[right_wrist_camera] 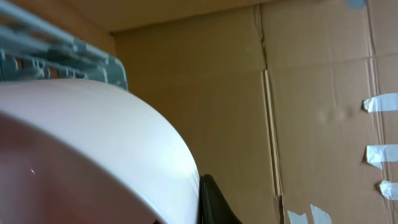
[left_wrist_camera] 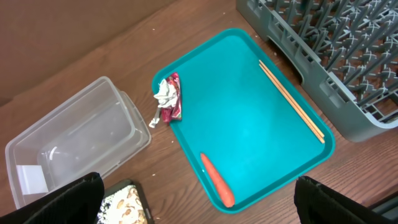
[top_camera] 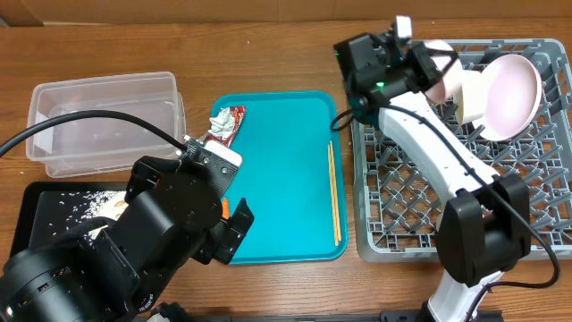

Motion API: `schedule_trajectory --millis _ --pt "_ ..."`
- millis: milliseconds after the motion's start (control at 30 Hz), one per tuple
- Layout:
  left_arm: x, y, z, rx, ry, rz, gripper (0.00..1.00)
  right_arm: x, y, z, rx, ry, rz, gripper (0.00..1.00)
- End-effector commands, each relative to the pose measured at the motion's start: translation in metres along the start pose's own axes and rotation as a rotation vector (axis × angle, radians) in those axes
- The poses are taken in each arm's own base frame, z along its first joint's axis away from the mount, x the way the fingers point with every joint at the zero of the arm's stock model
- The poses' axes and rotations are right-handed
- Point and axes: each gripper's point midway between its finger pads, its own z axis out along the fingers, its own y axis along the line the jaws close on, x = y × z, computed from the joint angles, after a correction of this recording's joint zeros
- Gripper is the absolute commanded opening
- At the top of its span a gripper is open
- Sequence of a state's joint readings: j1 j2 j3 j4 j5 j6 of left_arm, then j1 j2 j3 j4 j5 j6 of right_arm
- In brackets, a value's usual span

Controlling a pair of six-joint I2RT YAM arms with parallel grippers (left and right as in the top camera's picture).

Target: Sort waste into correct bins and load items into the dishwasher

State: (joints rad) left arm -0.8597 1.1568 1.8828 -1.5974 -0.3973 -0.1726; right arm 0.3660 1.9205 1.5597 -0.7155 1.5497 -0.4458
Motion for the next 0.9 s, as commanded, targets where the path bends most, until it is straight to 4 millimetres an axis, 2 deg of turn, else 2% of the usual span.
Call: schedule_trajectory --millis 0,167,467,867 --pt "-0.001 0.001 0.000 -0.003 -0.003 0.008 1.00 0.010 0.011 0.004 0.023 0.019 -0.038 0.04" --pt "-0.001 0.001 0.000 -0.004 -0.003 0.008 1.00 0.012 0.016 0.003 0.023 0.015 0.031 0.04" --pt "-0.002 -0.002 0.006 -0.006 0.016 0.016 1.00 0.009 0.023 0.001 0.021 0.010 0.027 0.04" --pt "0.001 -0.002 0.007 -0.009 0.032 0.024 1.00 0.003 0.053 -0.005 0.018 -0.007 -0.040 0.04"
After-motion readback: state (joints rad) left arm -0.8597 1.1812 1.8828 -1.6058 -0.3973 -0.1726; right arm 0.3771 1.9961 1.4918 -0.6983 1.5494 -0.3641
